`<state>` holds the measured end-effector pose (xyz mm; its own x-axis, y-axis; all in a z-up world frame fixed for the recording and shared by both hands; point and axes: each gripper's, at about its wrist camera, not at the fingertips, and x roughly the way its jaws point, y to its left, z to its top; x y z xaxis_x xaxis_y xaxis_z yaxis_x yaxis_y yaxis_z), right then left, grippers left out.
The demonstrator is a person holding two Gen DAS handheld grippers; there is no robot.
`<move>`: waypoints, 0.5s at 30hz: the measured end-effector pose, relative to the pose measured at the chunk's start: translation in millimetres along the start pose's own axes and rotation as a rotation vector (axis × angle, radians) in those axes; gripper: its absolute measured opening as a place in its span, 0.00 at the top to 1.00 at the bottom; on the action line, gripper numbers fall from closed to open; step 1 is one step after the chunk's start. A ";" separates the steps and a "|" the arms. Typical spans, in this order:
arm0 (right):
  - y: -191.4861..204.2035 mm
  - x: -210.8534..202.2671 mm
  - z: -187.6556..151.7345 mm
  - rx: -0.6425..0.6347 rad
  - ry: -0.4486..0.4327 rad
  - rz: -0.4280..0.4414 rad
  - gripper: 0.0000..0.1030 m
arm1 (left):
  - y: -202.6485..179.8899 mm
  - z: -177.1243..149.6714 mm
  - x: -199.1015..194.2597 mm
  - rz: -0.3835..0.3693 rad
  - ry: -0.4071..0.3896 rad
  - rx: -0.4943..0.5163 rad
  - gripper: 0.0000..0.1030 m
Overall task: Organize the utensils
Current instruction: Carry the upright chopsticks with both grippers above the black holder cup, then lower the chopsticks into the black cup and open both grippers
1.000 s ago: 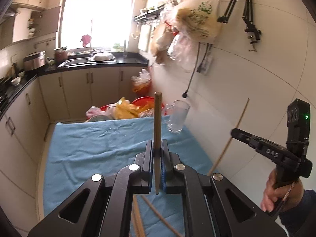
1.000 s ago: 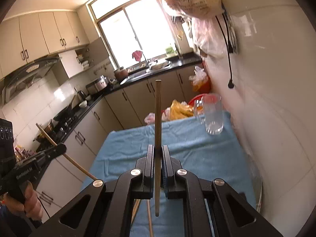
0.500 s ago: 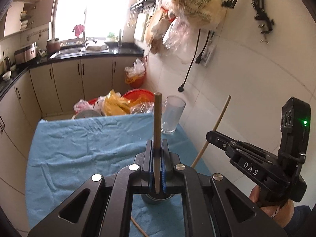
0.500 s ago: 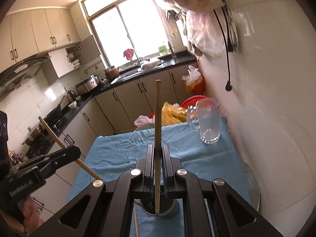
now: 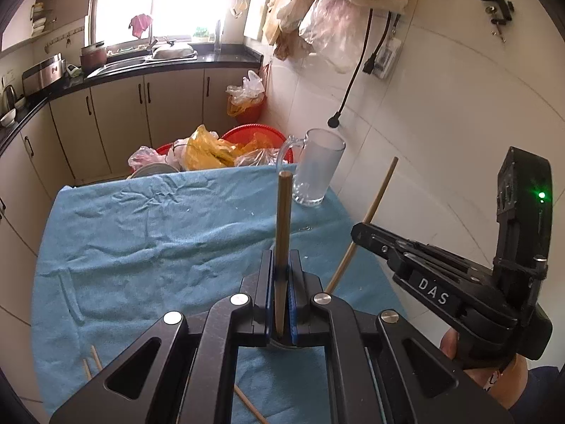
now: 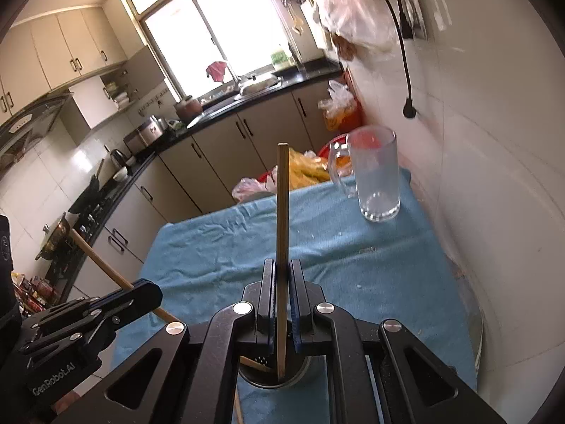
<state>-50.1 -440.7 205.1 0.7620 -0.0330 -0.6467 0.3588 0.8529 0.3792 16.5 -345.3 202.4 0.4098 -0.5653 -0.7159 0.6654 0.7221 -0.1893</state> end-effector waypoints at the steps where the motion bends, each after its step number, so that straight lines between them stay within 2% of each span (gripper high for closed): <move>1: -2.2 5.1 -1.9 0.006 0.016 0.001 0.93 | 1.3 -0.8 2.5 0.003 0.007 -0.001 0.94; 6: -8.6 20.3 -9.3 0.025 0.066 0.003 0.92 | 5.2 -5.4 10.6 0.016 0.031 -0.005 0.94; 11: -9.8 25.2 -12.7 0.027 0.077 0.000 0.91 | 7.3 -5.9 12.3 0.018 0.032 -0.010 0.94; 13: -10.6 23.4 -12.2 0.030 0.071 -0.001 0.91 | 7.3 -5.8 12.4 0.020 0.032 -0.007 0.91; 15: -10.9 21.7 -12.1 0.030 0.068 -0.005 0.91 | 8.2 -4.9 11.0 0.025 0.022 -0.012 0.76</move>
<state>-44.0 -444.4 179.0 0.7220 -0.0005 -0.6919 0.3792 0.8367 0.3951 23.3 -343.6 189.7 0.4120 -0.5382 -0.7352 0.6477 0.7405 -0.1791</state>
